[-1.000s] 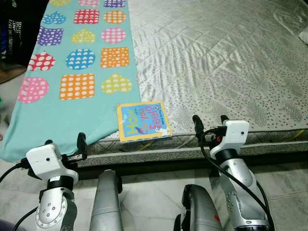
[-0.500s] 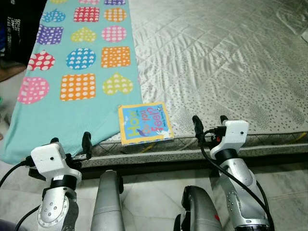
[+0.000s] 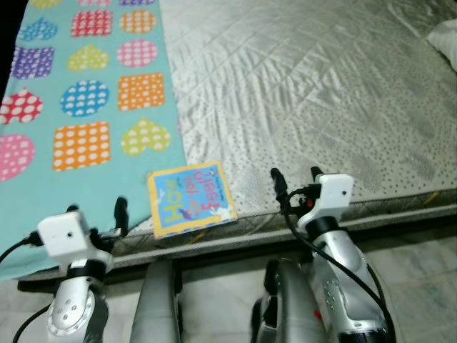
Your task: Clean up the room
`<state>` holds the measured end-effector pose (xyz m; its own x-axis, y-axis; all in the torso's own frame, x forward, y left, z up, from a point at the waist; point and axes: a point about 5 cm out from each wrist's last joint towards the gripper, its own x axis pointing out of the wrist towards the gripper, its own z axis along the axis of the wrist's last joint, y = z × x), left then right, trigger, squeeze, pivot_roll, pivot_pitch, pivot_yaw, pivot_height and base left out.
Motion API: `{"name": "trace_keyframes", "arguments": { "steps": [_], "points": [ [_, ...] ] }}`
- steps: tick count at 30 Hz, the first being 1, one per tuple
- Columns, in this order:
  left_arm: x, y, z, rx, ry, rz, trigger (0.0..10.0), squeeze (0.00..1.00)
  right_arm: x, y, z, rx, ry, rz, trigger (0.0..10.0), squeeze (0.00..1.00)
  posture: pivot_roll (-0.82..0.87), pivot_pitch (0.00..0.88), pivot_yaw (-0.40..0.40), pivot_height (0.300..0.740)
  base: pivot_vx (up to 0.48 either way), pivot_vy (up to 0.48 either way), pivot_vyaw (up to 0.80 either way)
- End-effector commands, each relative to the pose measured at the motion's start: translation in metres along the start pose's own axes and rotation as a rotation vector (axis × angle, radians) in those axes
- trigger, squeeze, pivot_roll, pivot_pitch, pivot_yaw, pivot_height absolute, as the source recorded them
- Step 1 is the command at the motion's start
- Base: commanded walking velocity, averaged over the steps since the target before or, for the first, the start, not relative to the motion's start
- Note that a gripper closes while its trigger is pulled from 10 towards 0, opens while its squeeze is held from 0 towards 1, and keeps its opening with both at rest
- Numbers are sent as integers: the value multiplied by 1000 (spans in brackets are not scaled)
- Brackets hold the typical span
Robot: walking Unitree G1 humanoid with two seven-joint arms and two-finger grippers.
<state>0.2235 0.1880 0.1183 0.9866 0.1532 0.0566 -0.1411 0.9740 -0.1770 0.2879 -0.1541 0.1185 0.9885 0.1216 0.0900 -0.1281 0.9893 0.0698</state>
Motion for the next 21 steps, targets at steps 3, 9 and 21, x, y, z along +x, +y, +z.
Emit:
{"name": "trace_keyframes", "arguments": {
  "steps": [3, 9, 21],
  "points": [
    [-5, 11, -5, 24, 31, 41, 10000, 0, -2, 1, -1, 18, -3, 3, 10000, 0, 110, 274, -30, 587, 0, 0, 0],
    [-2, 13, -5, 27, 32, 62, 10000, 0, -3, 1, -2, 20, 1, 7, 10000, 0, 106, 273, -30, 562, 0, 0, 0],
    [-5, 41, -4, 81, 47, 256, 10000, 0, 0, -5, -3, -5, 14, 4, 10000, 0, 108, 285, -33, 552, 0, 0, 0]
  ]
}}
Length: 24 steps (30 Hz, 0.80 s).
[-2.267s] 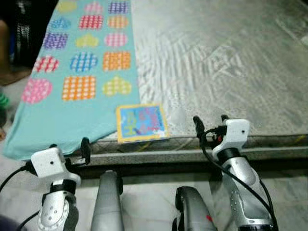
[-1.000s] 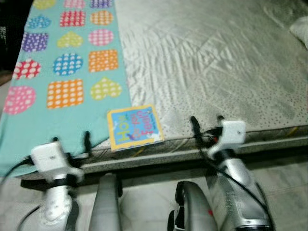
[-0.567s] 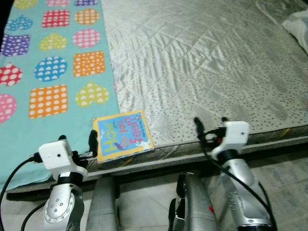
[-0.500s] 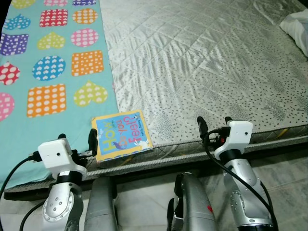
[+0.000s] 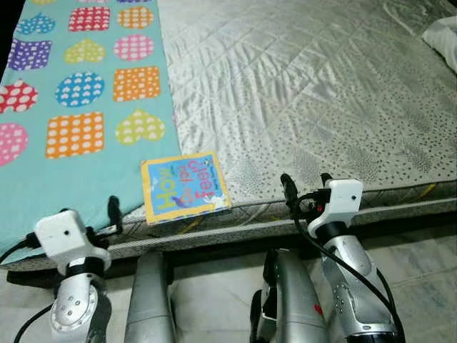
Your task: Clean up the room
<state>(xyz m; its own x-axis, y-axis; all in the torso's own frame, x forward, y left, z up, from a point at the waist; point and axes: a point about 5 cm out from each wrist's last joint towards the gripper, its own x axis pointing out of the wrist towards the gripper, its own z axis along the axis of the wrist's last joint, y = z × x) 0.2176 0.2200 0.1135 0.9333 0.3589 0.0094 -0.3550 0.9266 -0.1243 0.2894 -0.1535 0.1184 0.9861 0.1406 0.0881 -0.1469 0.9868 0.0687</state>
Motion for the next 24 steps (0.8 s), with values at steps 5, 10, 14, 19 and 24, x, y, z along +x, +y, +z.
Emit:
{"name": "trace_keyframes", "arguments": {
  "steps": [5, 10, 14, 19, 24],
  "points": [
    [8, 20, -16, 36, 121, 34, 10000, 0, 0, -13, -1, -32, 5, -25, 10000, 0, 100, 290, -39, 552, 0, 0, 0],
    [21, 24, -22, -26, 184, 18, 10000, 0, 0, -16, 2, -46, 2, -23, 10000, 0, 81, 292, -47, 552, 0, 0, 0],
    [31, 15, -31, -26, 246, -60, 10000, 0, -7, -18, 4, -66, 13, 24, 10000, 0, 55, 298, -54, 552, 0, 0, 0],
    [46, 4, -29, -51, 238, -128, 10000, 0, -12, -20, 3, -80, 32, 49, 10000, 0, 24, 305, -56, 552, 0, 0, 0],
    [57, -8, -34, -67, 276, -192, 10000, 0, -11, -16, 5, -90, 29, 76, 10000, 0, 4, 308, -58, 552, 0, 0, 0]
  ]
}}
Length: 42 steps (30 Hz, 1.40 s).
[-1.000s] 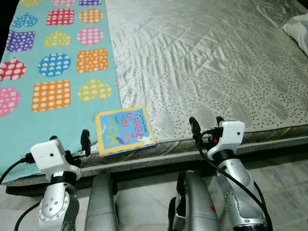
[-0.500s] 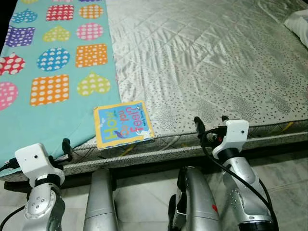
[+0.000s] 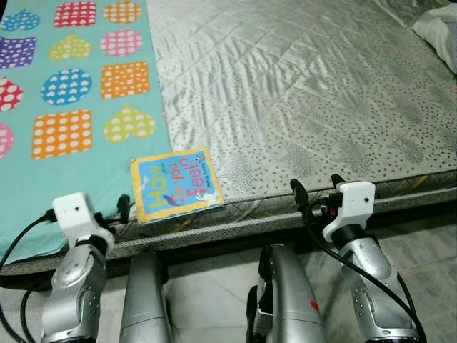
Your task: Clean up the room
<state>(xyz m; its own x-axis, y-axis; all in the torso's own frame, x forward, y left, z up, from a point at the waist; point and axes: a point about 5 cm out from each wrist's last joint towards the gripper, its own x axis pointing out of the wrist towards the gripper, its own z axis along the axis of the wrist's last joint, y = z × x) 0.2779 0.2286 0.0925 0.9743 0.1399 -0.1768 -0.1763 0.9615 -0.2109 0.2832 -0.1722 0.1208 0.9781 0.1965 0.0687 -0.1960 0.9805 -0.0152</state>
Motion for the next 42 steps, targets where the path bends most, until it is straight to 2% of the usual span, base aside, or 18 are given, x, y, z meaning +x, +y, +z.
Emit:
{"name": "trace_keyframes", "arguments": {
  "steps": [1, 5, 8, 12, 13, 15, 17, 25, 28, 32, 33, 34, 35, 36, 37, 38, 39, 42],
  "points": [
    [0, 4, -11, 0, 54, -1, 10000, 0, -2, 2, 0, -10, 8, 20, 10000, 0, 4, 308, -58, 552, 0, 0, 0],
    [9, -8, -19, -21, 108, -57, 10000, 0, -3, 7, 1, -25, 6, 50, 10000, 0, -3, 307, -60, 552, 0, 0, 0],
    [10, -14, -23, -21, 138, -94, 10000, 0, -4, 7, 1, -29, 8, 54, 10000, 0, -3, 307, -60, 552, 0, 0, 0],
    [11, -15, -33, -22, 194, -112, 10000, 0, -4, 5, 2, -33, 10, 54, 10000, 0, -12, 308, -58, 552, 0, 0, 0],
    [10, -15, -41, -17, 245, -128, 10000, 0, -4, 4, 3, -32, 12, 59, 10000, 0, -15, 308, -58, 552, 0, 0, 0],
    [9, -16, -45, -20, 280, -149, 10000, 0, -5, 3, 4, -31, 13, 68, 10000, 0, -15, 308, -58, 552, 0, 0, 0],
    [9, -18, -48, -43, 305, -169, 10000, 0, -5, 3, 5, -36, 12, 77, 10000, 0, -15, 308, -58, 552, 0, 0, 0],
    [11, -22, -49, -78, 320, -275, 10000, 0, -6, 3, 5, -42, 17, 79, 10000, 0, -25, 301, -61, 552, 0, 0, 0],
    [9, -26, -50, -144, 350, -344, 10000, 0, -5, 4, 6, -43, 12, 84, 10000, 0, -27, 295, -68, 552, 0, 0, 0],
    [8, -32, -52, -184, 372, -416, 10000, 0, -4, 4, 6, -46, 10, 84, 10000, 0, -29, 293, -70, 552, 0, 0, 0],
    [8, -35, -53, -201, 384, -431, 9686, 0, -4, 4, 6, -48, 10, 84, 10000, 0, -29, 293, -70, 552, 0, 0, 0],
    [9, -35, -54, -210, 392, -435, 6745, 0, -3, 4, 6, -49, 10, 84, 10000, 0, -29, 293, -70, 552, 0, 0, 0],
    [9, -35, -54, -210, 392, -435, 6745, 0, -3, 4, 6, -49, 10, 84, 10000, 0, -29, 293, -70, 552, 0, 0, 0],
    [9, -36, -55, -214, 404, -444, 3961, 0, -3, 4, 6, -50, 9, 84, 10000, 0, -33, 290, -71, 552, 0, 0, 0],
    [9, -36, -55, -214, 404, -444, 3961, 0, -3, 4, 6, -50, 9, 84, 10000, 0, -33, 290, -71, 552, 0, 0, 0],
    [12, -38, -54, -235, 391, -446, 0, 0, -3, 3, 6, -53, 7, 83, 10000, 0, -33, 290, -71, 552, 0, 0, 0],
    [14, -39, -51, -265, 371, -447, 0, 0, -2, 2, 7, -56, 6, 79, 10000, 0, -33, 290, -71, 552, 0, 0, 0],
    [16, -39, -48, -283, 353, -446, 0, 0, -2, 1, 6, -58, 5, 77, 10000, 0, -37, 286, -72, 552, 0, 0, 0]
  ]
}}
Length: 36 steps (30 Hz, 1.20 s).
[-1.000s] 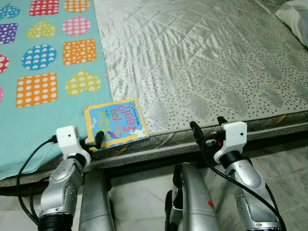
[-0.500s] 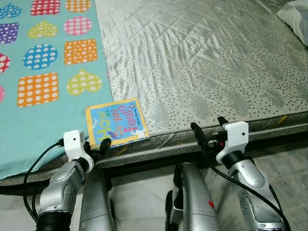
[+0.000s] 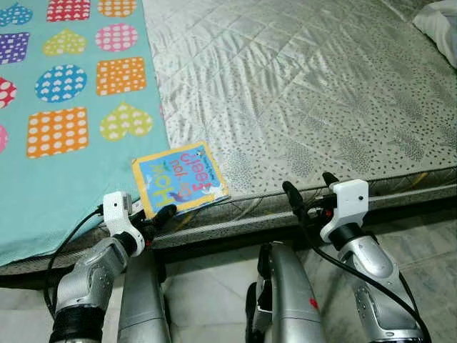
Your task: Clean up the room
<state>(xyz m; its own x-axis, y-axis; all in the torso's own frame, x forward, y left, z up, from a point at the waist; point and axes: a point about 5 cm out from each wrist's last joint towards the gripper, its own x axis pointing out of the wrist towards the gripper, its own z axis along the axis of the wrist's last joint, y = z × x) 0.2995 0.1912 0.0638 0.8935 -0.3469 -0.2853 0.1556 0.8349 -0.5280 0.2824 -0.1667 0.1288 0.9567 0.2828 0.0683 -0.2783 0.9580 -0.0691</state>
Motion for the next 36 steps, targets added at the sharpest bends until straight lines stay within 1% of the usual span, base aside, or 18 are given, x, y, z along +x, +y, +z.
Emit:
{"name": "trace_keyframes", "arguments": {
  "steps": [1, 5, 6, 10, 14, 15, 24, 30, 31, 34, 36],
  "points": [
    [2, -2, -14, -60, 35, -28, 0, 0, -3, -4, -2, -10, 9, -13, 10000, 0, -37, 286, -73, 552, 0, 0, 0],
    [7, -2, -5, -153, -43, -52, 0, 0, -3, -4, -2, -14, 8, -17, 10000, 0, -39, 282, -74, 552, 0, 0, 0],
    [8, -2, -4, -190, -61, -64, 0, 0, -3, -4, -2, -15, 7, -18, 10000, 0, -39, 282, -74, 552, 0, 0, 0],
    [10, -5, -4, -200, -72, -97, 0, 0, -2, -5, -2, -17, 5, -19, 10000, 0, -41, 281, -75, 552, 0, 0, 0],
    [15, -9, -10, -214, -48, -136, 0, 0, -2, -5, -2, -21, 3, -21, 10000, 0, -44, 281, -76, 552, 0, 0, 0],
    [17, -10, -12, -207, -33, -145, 0, 0, -2, -5, -2, -22, 2, -23, 10000, 0, -44, 281, -76, 552, 0, 0, 0],
    [21, -13, -15, -207, -15, -167, 0, 0, -1, -5, -2, -21, 1, -26, 10000, 0, -49, 280, -75, 552, 0, 0, 0],
    [22, -12, -14, -212, -25, -181, 0, 0, -2, 0, -4, 28, 9, 39, 10000, 0, -49, 283, -75, 552, 0, 0, 0],
    [22, -12, -13, -217, -41, -184, 0, 0, -3, 2, -6, 55, 29, 76, 10000, 0, -49, 283, -75, 552, 0, 0, 0],
    [22, -11, -12, -216, -40, -187, 0, 0, -5, 5, -7, 66, 34, 101, 10000, 0, -49, 283, -74, 552, 0, 0, 0],
    [22, -12, -12, -212, -44, -194, 0, 0, -6, 9, -9, 113, 46, 145, 10000, 0, -49, 283, -74, 552, 0, 0, 0]
  ]
}}
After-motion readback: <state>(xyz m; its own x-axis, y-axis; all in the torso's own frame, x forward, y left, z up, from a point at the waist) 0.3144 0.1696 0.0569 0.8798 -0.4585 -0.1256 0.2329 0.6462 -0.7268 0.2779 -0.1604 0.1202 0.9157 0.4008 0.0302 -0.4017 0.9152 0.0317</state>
